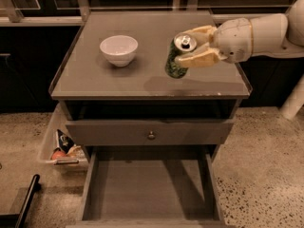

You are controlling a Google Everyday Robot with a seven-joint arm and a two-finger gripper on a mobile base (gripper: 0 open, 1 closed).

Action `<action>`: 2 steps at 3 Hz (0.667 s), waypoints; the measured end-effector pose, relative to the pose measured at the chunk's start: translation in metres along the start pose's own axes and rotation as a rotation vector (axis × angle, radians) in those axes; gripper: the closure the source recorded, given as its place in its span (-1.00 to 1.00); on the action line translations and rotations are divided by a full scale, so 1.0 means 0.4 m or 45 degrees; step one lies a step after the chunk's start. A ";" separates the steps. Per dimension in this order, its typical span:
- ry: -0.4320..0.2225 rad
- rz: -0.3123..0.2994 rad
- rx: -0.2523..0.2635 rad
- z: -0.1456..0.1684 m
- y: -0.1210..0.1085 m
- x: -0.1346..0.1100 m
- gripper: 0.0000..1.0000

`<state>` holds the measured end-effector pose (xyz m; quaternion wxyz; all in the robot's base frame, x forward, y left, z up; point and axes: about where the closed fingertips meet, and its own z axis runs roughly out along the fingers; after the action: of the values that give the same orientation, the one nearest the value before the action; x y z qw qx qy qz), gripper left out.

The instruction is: Pick green can from middle drawer and place on counter

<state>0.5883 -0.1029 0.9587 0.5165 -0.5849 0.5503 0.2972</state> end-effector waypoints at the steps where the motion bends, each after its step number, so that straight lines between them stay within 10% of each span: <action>1: -0.024 0.042 -0.013 0.027 -0.030 0.016 1.00; 2: -0.032 0.108 -0.006 0.044 -0.059 0.050 1.00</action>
Offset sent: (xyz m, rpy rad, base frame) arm 0.0490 0.0004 -0.0295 0.0638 0.1306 -0.0453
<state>0.6188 -0.0964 0.9419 0.5089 -0.5586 0.5672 0.3275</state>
